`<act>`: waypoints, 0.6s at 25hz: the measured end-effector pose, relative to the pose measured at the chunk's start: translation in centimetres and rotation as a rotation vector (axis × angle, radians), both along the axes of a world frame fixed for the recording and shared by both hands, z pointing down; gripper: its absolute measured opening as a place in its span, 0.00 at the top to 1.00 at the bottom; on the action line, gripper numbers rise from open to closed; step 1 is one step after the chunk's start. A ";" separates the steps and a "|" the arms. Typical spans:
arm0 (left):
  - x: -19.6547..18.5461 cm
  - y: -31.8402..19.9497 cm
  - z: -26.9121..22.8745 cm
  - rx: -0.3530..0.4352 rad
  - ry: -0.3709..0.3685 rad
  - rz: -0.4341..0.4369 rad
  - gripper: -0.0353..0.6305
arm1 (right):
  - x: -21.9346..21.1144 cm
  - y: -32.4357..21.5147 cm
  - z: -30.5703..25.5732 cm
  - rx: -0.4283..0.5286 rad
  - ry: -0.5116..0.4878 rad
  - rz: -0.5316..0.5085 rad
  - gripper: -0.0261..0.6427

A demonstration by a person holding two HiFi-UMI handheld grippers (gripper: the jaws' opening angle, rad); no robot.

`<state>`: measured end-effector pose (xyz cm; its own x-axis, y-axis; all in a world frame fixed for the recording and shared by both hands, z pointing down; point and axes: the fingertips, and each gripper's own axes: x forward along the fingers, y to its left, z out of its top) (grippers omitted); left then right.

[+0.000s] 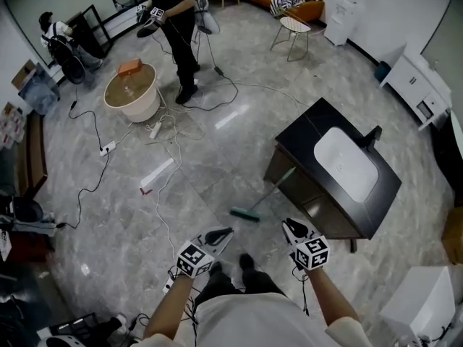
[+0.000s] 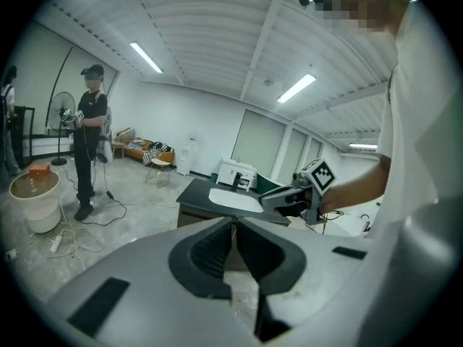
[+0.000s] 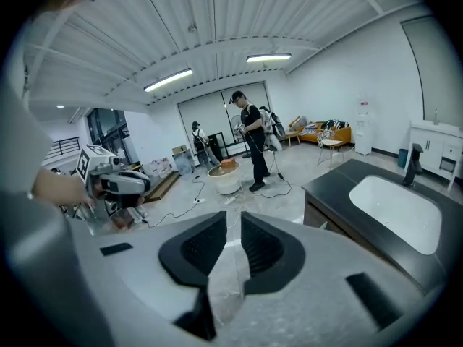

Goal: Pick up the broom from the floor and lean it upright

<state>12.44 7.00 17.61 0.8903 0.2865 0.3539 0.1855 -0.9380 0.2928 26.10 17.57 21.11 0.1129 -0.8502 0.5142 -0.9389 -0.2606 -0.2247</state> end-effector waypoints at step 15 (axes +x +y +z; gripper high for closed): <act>-6.9 -2.7 -6.5 0.031 0.052 0.135 0.93 | -8.1 1.8 -6.8 0.056 0.057 0.237 0.93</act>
<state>5.57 4.33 11.06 0.8615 0.3951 0.3189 0.3252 -0.9117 0.2511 18.04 19.41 14.36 0.3397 -0.8236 0.4542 -0.8647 -0.4635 -0.1937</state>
